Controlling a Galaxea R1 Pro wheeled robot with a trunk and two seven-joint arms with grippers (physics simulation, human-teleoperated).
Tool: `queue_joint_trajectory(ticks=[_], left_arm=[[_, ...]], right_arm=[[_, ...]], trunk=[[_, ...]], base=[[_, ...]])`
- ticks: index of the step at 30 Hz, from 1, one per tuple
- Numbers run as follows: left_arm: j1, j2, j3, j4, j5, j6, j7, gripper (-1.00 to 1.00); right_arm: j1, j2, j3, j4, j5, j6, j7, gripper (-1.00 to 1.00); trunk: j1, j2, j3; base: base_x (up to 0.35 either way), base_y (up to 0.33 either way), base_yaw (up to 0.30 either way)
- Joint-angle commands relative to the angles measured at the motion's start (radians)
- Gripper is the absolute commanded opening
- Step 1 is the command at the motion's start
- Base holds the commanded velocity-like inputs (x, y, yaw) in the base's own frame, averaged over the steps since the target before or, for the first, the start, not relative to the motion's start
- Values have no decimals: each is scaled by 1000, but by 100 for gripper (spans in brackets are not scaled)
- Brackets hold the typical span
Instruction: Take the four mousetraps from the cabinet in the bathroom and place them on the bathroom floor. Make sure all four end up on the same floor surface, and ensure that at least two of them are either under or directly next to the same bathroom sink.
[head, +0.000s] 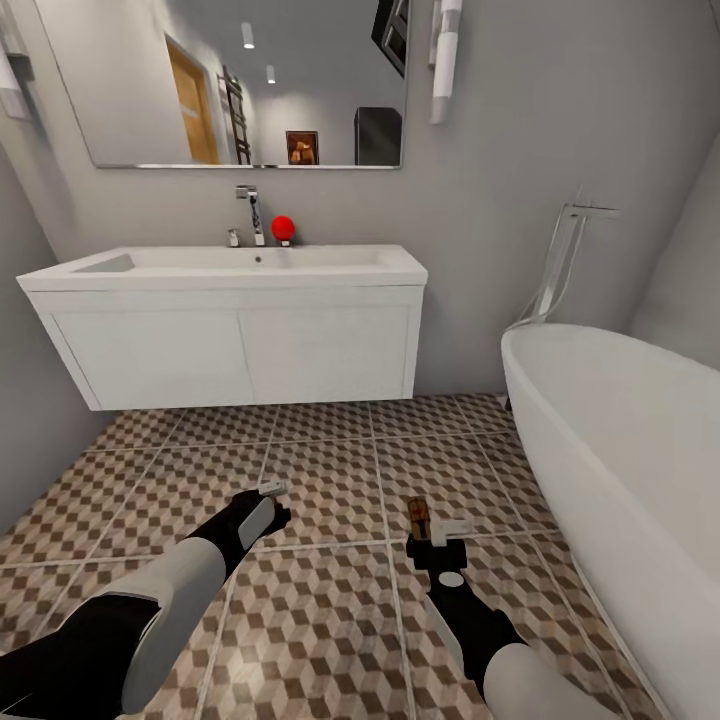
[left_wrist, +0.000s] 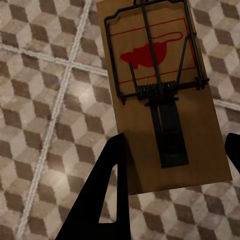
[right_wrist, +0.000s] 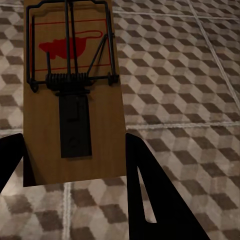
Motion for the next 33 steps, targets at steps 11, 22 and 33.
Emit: queue_joint_trajectory(ticks=[11,22,33], left_arm=[[0,2,-10,-1,9,6,3,-100],[0,1,-10,-2,10,4,2,-100],[0,1,-8,-2,11,4,12,-100]], right_arm=[[-1,0,5,1,3,1,-11,-100],[-1,0,6,1,3,0,-11,-100],[-1,0,7,1,4,1,-10,-100]], trunk=[[0,0,-1],[0,0,-1],[0,0,-1]], base=[[98,0,0],[158,0,0],[25,0,0]])
